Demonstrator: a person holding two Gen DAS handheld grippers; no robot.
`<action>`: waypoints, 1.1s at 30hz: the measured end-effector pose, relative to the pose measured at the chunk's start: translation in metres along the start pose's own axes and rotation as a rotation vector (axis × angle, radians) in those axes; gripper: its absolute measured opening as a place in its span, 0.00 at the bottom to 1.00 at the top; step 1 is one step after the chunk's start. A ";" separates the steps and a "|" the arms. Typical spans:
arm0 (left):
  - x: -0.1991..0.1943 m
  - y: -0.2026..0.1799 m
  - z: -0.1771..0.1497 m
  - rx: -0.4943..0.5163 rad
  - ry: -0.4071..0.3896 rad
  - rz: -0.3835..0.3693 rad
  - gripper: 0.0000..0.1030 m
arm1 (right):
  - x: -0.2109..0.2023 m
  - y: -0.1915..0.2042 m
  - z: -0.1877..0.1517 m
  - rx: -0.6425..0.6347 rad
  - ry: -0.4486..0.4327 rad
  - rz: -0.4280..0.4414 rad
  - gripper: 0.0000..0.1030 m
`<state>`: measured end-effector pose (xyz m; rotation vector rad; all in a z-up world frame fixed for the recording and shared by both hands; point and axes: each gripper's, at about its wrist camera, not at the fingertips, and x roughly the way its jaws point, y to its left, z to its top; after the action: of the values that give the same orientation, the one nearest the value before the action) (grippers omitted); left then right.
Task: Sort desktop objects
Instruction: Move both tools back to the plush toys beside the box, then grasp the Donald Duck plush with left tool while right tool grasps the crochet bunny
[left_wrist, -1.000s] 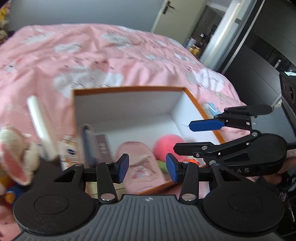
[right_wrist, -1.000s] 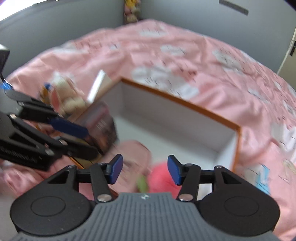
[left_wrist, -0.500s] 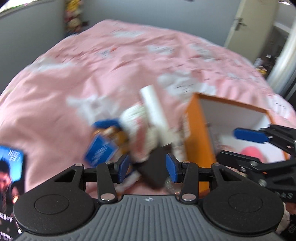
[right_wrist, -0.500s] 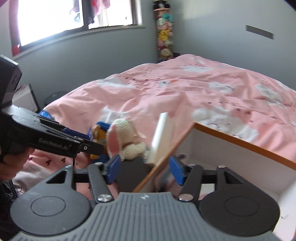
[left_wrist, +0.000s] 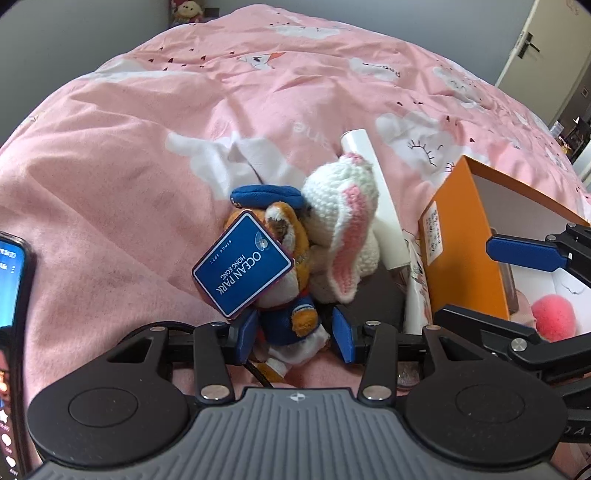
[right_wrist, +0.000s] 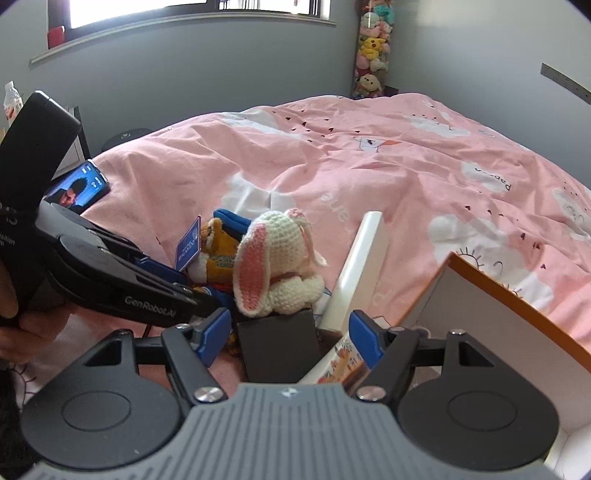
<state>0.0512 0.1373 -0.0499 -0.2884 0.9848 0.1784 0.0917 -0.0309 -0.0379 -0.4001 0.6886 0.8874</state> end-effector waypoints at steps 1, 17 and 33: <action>0.002 0.000 0.001 0.002 0.000 -0.001 0.50 | 0.004 0.000 0.002 -0.007 0.005 -0.002 0.71; 0.020 0.022 0.008 -0.071 -0.028 -0.013 0.40 | 0.049 -0.005 0.031 -0.015 0.059 0.109 0.61; 0.009 0.039 0.025 -0.109 -0.090 -0.038 0.40 | 0.094 0.001 0.045 -0.037 0.141 0.135 0.60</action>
<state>0.0649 0.1824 -0.0507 -0.3955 0.8813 0.2090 0.1491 0.0498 -0.0712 -0.4565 0.8376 1.0074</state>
